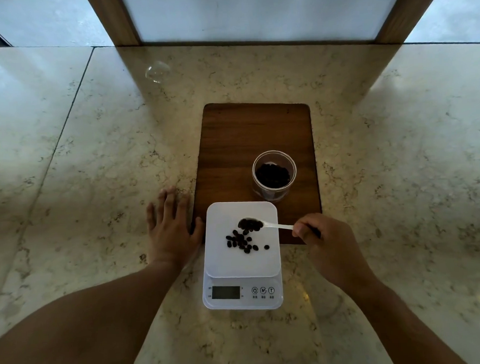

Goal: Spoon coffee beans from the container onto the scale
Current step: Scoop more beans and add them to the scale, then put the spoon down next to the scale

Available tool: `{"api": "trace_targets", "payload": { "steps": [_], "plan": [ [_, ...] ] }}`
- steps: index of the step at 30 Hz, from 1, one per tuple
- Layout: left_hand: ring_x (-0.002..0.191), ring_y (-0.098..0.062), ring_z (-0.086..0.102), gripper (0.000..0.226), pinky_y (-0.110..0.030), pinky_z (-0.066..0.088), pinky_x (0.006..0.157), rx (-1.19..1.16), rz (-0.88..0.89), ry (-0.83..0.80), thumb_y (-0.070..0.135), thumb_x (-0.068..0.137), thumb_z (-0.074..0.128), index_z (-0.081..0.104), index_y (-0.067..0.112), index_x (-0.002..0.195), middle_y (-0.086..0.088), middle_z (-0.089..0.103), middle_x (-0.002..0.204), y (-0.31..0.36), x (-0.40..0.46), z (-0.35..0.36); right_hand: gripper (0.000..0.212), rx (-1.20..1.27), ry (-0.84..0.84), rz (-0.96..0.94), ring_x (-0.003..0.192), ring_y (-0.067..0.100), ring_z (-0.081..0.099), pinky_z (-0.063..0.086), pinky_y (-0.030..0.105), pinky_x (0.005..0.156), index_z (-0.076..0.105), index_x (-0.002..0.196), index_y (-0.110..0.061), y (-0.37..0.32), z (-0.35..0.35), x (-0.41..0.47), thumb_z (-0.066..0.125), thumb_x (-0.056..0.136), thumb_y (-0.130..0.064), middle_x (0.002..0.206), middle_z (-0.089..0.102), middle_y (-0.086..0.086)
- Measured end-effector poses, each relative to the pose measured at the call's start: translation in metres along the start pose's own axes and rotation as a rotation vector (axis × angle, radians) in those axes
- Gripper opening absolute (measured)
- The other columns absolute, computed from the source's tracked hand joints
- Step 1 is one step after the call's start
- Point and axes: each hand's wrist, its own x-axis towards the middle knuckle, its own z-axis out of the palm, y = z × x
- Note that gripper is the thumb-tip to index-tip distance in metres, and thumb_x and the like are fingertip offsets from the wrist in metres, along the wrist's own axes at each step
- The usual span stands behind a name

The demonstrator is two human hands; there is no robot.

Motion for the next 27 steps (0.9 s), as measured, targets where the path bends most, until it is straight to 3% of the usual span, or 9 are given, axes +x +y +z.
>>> {"api": "trace_targets", "payload": {
  "steps": [6,10,12,19,23,27],
  "plan": [
    [0.153,-0.027,0.000,0.070,-0.053,0.003,0.122,0.009,-0.004,-0.010,0.054,0.090,0.029,0.027,0.020,0.152,-0.012,0.017,0.164,-0.001,0.000,0.001,0.009,-0.087,0.121,-0.174,0.067,0.005,0.055,0.036,0.010,0.056,0.070,0.085,-0.016,0.003,0.004,-0.007,0.064,0.091,-0.012,0.074,0.059,-0.008],
    [0.153,-0.027,0.000,0.070,-0.053,0.003,0.122,0.010,-0.007,-0.018,0.054,0.090,0.029,0.025,0.020,0.152,-0.012,0.016,0.164,0.000,0.000,0.000,0.012,-0.062,0.184,-0.186,0.065,0.008,0.054,0.046,0.029,0.054,0.071,0.089,-0.015,0.005,0.006,-0.010,0.060,0.093,-0.016,0.076,0.059,-0.003],
    [0.153,-0.027,0.000,0.070,-0.053,0.002,0.122,0.012,-0.007,-0.022,0.054,0.090,0.028,0.025,0.020,0.152,-0.012,0.016,0.164,0.000,0.000,0.000,0.012,-0.049,0.203,-0.187,0.066,0.010,0.055,0.047,0.031,0.054,0.071,0.090,-0.015,0.005,0.006,-0.011,0.060,0.093,-0.017,0.077,0.060,-0.003],
    [0.153,-0.027,0.001,0.069,-0.053,0.002,0.122,0.002,-0.009,-0.013,0.052,0.090,0.030,0.027,0.020,0.151,-0.011,0.017,0.164,0.000,0.000,0.000,0.012,0.002,0.275,-0.091,0.063,0.008,0.056,0.040,0.019,0.052,0.071,0.091,-0.019,0.012,0.005,-0.018,0.059,0.094,-0.019,0.074,0.061,-0.012],
    [0.153,-0.027,0.002,0.068,-0.053,0.003,0.122,0.007,-0.004,-0.009,0.052,0.091,0.031,0.026,0.020,0.150,-0.011,0.018,0.164,-0.001,0.000,0.002,0.011,-0.004,0.340,-0.011,0.056,0.005,0.055,0.037,0.018,0.048,0.073,0.096,-0.015,0.022,0.010,-0.037,0.064,0.091,-0.012,0.069,0.062,-0.010],
    [0.153,-0.027,0.002,0.069,-0.053,0.003,0.122,0.019,-0.007,-0.016,0.052,0.091,0.031,0.026,0.020,0.151,-0.012,0.018,0.164,-0.001,0.000,0.001,0.010,0.034,0.459,0.159,0.052,0.006,0.055,0.038,0.016,0.047,0.074,0.094,-0.015,0.034,0.020,-0.061,0.064,0.090,-0.013,0.065,0.063,-0.009]
  ]
}}
